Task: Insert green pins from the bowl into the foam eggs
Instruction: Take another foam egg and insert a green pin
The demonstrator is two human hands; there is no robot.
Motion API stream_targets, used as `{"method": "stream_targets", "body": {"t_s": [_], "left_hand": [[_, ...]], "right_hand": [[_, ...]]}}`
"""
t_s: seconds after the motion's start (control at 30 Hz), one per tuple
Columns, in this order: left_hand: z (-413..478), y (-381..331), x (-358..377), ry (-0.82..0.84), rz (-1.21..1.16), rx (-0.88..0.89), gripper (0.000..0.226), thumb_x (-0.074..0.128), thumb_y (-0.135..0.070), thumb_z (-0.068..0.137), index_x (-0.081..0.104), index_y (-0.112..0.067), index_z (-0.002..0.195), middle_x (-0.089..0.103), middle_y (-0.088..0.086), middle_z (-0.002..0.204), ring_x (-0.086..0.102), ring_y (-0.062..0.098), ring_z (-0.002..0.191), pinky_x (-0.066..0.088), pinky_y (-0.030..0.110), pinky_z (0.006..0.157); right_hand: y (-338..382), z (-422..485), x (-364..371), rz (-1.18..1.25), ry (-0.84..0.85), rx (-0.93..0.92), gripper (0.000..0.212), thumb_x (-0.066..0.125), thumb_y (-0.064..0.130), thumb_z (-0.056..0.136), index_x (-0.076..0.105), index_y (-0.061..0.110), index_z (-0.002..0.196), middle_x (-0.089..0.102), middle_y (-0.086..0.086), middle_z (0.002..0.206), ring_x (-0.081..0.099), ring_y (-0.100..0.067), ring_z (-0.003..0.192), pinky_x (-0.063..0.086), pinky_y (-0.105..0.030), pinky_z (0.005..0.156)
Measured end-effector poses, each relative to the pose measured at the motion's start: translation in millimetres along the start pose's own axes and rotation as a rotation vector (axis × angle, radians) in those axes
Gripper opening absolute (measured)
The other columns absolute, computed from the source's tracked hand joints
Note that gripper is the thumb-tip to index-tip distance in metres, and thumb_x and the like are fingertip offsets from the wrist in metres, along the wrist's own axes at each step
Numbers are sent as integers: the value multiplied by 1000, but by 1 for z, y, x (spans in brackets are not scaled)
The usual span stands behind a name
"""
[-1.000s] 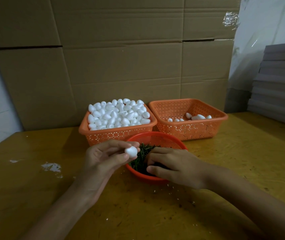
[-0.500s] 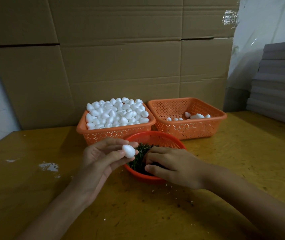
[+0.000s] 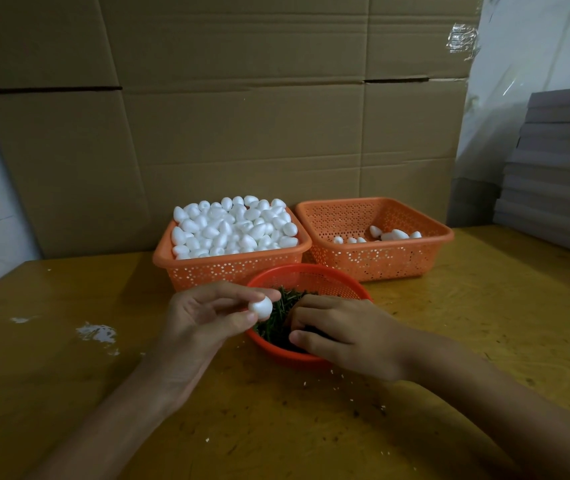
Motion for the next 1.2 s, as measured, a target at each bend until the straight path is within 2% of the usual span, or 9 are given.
{"method": "stream_targets", "body": {"t_s": [0.17, 0.33, 0.4, 0.53, 0.7, 0.83, 0.97, 1.1, 1.2], "left_hand": [[0, -4, 1, 6, 96, 25, 32, 84, -21, 75, 80, -17, 107, 78, 17, 113, 74, 33, 113, 61, 34, 89], [1, -10, 8, 41, 106, 68, 49, 86, -16, 74, 72, -19, 121, 77, 18, 116, 76, 39, 104, 64, 38, 81], [0, -9, 9, 39, 110, 65, 50, 88, -16, 72, 71, -18, 119, 77, 18, 116, 77, 40, 102, 64, 38, 82], [0, -8, 10, 42, 155, 81, 47, 90, -8, 72, 70, -16, 113, 77, 17, 115, 77, 38, 101, 65, 42, 86], [1, -8, 8, 34, 207, 111, 41, 83, 3, 74, 67, -6, 110, 78, 16, 112, 76, 36, 103, 63, 45, 89], [0, -9, 9, 44, 208, 114, 38, 87, -3, 74, 71, -15, 106, 78, 15, 113, 75, 33, 105, 62, 48, 90], [0, -11, 11, 57, 207, 117, 36, 87, -15, 74, 73, -19, 107, 78, 13, 114, 74, 31, 108, 63, 43, 91], [0, -8, 10, 52, 229, 111, 34, 85, -2, 75, 76, -20, 103, 79, 12, 112, 74, 30, 109, 63, 39, 91], [0, -10, 10, 40, 234, 118, 30, 84, -1, 74, 79, -17, 99, 80, 12, 110, 76, 28, 108, 62, 33, 88]], "right_hand": [[0, 1, 0, -10, -6, -4, 28, 39, 45, 109, 58, 24, 108, 52, 12, 108, 46, -1, 93, 47, -40, 80], [0, 1, -1, -14, -17, -7, 28, 40, 43, 110, 60, 23, 109, 53, 11, 109, 46, 1, 95, 47, -39, 81], [1, 1, -1, -15, -18, -11, 28, 40, 42, 110, 60, 22, 110, 53, 11, 110, 48, -2, 97, 47, -39, 82], [1, 2, 0, -30, -11, -11, 29, 39, 42, 110, 60, 22, 112, 52, 12, 110, 41, 3, 94, 45, -35, 80], [1, 2, 0, -37, -11, 0, 30, 38, 43, 110, 60, 23, 111, 53, 12, 111, 46, 0, 95, 46, -37, 82], [1, 2, 0, -39, -9, 0, 31, 38, 43, 110, 61, 22, 112, 53, 12, 111, 47, -1, 97, 46, -37, 83], [1, 2, 0, -40, -10, -2, 31, 39, 43, 110, 61, 21, 112, 53, 11, 113, 48, -2, 100, 44, -35, 81], [1, 2, 0, -43, -8, -1, 31, 38, 43, 110, 61, 22, 113, 53, 11, 113, 49, -3, 100, 46, -37, 82], [1, 2, -1, -42, -7, -1, 31, 39, 43, 110, 61, 22, 114, 54, 10, 114, 51, -5, 102, 46, -38, 83]]}}
Point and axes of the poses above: each hand's wrist, its own z-axis towards the middle knuckle, its own x-axis out of the palm, y = z × x, the point moved 10 cm from there along z, towards the middle knuckle
